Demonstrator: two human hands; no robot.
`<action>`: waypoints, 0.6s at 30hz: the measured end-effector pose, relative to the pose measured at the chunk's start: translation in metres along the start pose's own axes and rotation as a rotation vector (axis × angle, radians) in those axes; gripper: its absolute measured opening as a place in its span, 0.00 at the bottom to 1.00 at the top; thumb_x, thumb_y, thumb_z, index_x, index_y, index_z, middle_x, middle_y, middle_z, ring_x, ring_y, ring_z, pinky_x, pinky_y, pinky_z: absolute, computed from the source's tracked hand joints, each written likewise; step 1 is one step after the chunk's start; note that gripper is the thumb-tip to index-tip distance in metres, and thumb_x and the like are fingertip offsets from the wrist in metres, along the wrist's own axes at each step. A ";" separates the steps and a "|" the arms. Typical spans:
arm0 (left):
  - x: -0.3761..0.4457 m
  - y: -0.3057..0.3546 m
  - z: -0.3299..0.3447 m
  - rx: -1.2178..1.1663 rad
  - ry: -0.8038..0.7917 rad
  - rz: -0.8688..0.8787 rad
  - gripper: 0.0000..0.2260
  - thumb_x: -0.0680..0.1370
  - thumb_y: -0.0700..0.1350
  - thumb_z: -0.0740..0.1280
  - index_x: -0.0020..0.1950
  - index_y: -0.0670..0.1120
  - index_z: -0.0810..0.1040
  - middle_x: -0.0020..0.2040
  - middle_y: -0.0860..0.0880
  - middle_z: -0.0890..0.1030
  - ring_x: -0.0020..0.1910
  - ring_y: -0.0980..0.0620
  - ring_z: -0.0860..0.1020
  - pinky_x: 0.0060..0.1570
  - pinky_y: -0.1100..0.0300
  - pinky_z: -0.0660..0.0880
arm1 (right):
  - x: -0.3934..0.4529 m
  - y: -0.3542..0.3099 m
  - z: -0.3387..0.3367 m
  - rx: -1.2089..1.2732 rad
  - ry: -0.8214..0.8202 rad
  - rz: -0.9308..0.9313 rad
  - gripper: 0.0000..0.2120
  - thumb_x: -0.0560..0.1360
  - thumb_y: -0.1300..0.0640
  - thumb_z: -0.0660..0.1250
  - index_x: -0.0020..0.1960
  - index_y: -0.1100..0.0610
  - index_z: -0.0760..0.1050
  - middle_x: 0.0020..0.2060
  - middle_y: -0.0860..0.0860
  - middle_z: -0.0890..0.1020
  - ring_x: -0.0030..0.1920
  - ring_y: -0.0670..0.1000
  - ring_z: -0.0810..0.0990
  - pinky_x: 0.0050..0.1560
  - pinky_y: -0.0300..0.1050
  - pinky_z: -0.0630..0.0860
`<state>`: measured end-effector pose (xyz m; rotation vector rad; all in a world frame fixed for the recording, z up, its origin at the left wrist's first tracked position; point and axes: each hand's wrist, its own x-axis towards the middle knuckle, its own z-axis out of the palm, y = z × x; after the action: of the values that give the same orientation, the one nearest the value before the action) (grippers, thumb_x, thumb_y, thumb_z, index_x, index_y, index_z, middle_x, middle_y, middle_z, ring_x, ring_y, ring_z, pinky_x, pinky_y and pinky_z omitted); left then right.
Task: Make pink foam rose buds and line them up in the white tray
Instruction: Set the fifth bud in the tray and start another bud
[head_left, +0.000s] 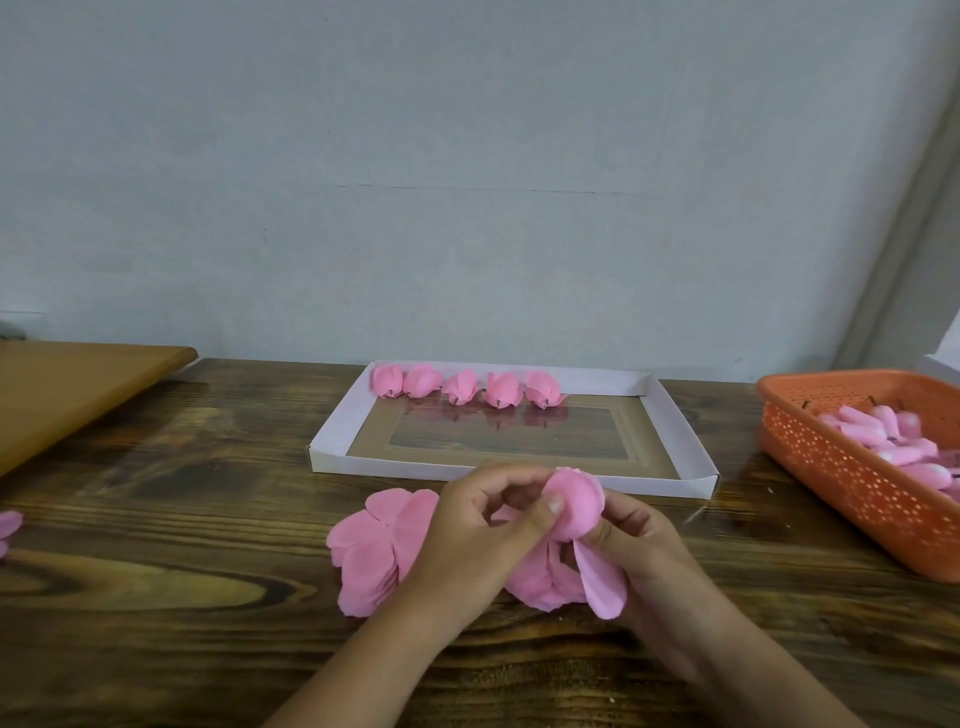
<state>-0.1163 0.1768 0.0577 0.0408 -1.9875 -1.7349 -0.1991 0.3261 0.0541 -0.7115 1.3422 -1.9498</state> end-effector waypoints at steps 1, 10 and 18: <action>0.000 0.000 0.000 -0.002 0.012 -0.002 0.07 0.76 0.52 0.74 0.54 0.59 0.86 0.51 0.55 0.87 0.51 0.56 0.84 0.49 0.61 0.80 | 0.000 0.000 0.000 0.002 0.001 -0.002 0.31 0.63 0.46 0.83 0.60 0.61 0.82 0.58 0.66 0.82 0.60 0.64 0.82 0.57 0.55 0.81; 0.000 0.000 0.003 -0.100 0.102 -0.084 0.05 0.79 0.46 0.71 0.51 0.49 0.86 0.44 0.51 0.87 0.41 0.56 0.85 0.38 0.66 0.79 | -0.001 0.002 -0.001 0.005 -0.022 -0.016 0.29 0.69 0.44 0.79 0.60 0.64 0.81 0.56 0.67 0.83 0.56 0.63 0.83 0.54 0.54 0.80; -0.001 -0.001 0.006 -0.114 0.164 -0.092 0.10 0.71 0.54 0.73 0.48 0.51 0.87 0.43 0.50 0.87 0.41 0.55 0.85 0.38 0.66 0.79 | -0.001 0.002 -0.001 -0.092 0.010 -0.030 0.29 0.64 0.45 0.82 0.56 0.63 0.83 0.55 0.66 0.84 0.57 0.67 0.82 0.59 0.63 0.80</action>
<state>-0.1181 0.1824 0.0560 0.2313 -1.7920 -1.8373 -0.1986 0.3265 0.0516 -0.7713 1.4429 -1.9274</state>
